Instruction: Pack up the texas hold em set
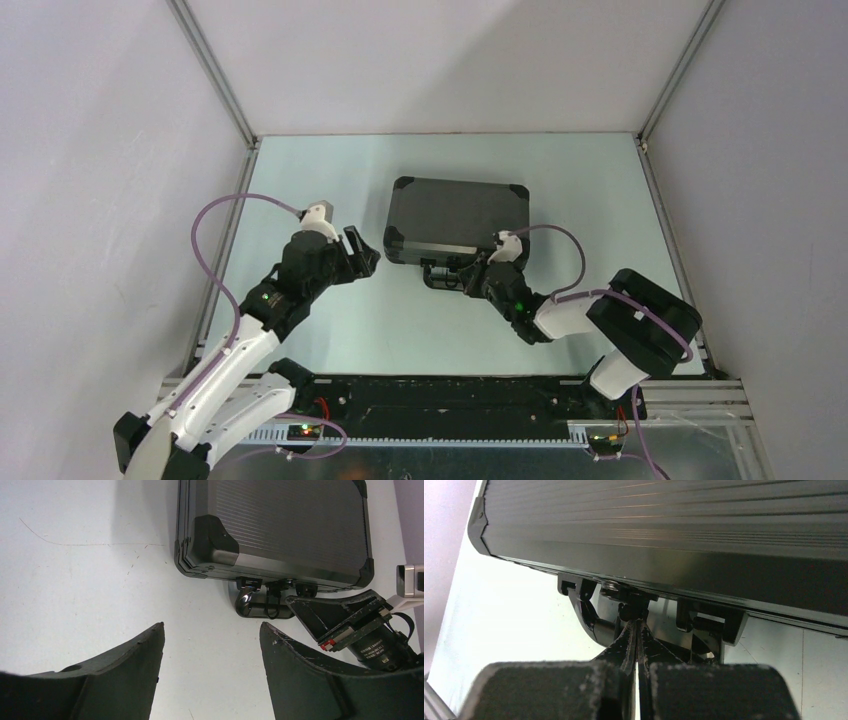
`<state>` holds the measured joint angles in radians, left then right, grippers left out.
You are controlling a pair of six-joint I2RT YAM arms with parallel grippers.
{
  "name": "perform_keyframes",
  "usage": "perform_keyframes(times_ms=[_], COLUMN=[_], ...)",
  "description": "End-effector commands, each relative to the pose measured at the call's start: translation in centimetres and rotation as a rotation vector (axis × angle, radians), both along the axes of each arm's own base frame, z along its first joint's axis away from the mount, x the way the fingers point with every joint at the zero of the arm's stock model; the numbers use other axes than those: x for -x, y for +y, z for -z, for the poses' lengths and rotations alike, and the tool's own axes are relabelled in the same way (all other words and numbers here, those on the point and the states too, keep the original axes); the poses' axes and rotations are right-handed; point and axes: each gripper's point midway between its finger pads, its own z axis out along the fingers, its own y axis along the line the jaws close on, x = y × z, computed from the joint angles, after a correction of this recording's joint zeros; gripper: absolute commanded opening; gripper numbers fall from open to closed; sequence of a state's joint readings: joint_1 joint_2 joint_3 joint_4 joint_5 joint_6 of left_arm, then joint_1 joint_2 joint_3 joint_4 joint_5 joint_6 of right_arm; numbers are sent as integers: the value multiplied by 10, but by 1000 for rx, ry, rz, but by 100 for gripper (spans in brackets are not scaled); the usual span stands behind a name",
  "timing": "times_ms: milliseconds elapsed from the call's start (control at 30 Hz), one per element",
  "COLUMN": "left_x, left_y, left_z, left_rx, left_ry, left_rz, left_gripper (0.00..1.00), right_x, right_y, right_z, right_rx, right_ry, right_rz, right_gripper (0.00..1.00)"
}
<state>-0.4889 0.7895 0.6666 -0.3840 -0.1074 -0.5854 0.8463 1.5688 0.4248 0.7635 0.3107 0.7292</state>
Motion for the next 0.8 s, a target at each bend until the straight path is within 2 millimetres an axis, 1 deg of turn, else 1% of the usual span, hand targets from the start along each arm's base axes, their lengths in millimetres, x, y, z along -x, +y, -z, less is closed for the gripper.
perform_keyframes(times_ms=[0,133,367,467,633,767], left_x=[-1,-1,-1,0,0,-1], left_y=[-4,-4,-5,-4,-4,-4], left_z=[-8,-7,-7,-6,-7,-7], left_rx=[19,19,19,19,19,19], left_ry=[-30,-26,-26,-25,-27,-28], left_rz=[14,15,16,15,14,14], left_gripper=[75,75,75,75,75,75], right_x=[-8,-9,-10,-10,-8,-7], right_y=[-5,-11,-5,4,21,26], right_z=[5,14,24,26,23,18], right_rx=[51,95,141,139,92,68], right_ry=[20,55,101,116,114,107], right_rz=[78,108,96,68,-2,-18], right_gripper=[0,0,0,0,0,0])
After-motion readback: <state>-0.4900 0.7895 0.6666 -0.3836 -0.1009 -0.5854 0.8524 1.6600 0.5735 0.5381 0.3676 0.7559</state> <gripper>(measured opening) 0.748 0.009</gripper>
